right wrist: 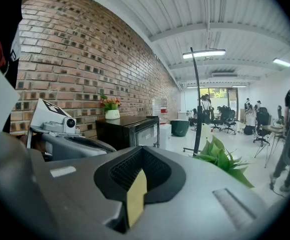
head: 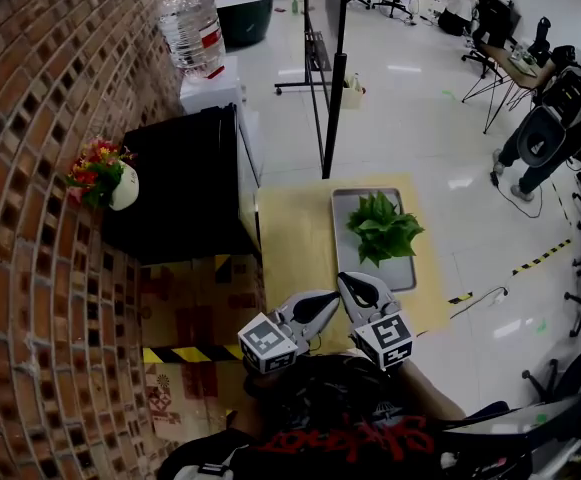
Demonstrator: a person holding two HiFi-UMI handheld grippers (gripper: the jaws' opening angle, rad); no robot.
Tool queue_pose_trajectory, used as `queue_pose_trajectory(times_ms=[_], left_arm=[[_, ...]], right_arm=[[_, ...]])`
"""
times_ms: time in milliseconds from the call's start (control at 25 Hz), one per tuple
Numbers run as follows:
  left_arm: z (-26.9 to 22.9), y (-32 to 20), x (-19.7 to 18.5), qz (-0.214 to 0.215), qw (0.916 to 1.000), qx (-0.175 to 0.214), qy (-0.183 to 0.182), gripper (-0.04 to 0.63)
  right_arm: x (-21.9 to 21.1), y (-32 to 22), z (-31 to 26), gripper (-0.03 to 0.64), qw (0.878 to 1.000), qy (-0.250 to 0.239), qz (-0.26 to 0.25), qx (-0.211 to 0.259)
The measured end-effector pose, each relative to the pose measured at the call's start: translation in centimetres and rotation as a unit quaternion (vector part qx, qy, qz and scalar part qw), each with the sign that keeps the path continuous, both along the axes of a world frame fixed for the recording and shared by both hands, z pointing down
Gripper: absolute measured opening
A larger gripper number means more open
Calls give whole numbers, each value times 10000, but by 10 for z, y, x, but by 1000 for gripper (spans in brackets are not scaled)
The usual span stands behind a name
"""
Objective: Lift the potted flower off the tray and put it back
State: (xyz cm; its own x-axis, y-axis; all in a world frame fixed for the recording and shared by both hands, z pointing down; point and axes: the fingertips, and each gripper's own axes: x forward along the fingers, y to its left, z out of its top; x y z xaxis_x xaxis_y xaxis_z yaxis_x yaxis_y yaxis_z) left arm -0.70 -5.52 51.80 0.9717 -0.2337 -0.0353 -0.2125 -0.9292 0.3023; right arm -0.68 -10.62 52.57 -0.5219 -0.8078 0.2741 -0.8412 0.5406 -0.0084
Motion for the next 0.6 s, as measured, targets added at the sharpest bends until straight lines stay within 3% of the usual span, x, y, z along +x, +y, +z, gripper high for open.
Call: queue_pose_trajectory(times_ms=[600], left_arm=[[-8,1,-2,-12,9999,-43,117,0]], right_arm=[[-2,2,-3,2,9999,-107,-60,70]])
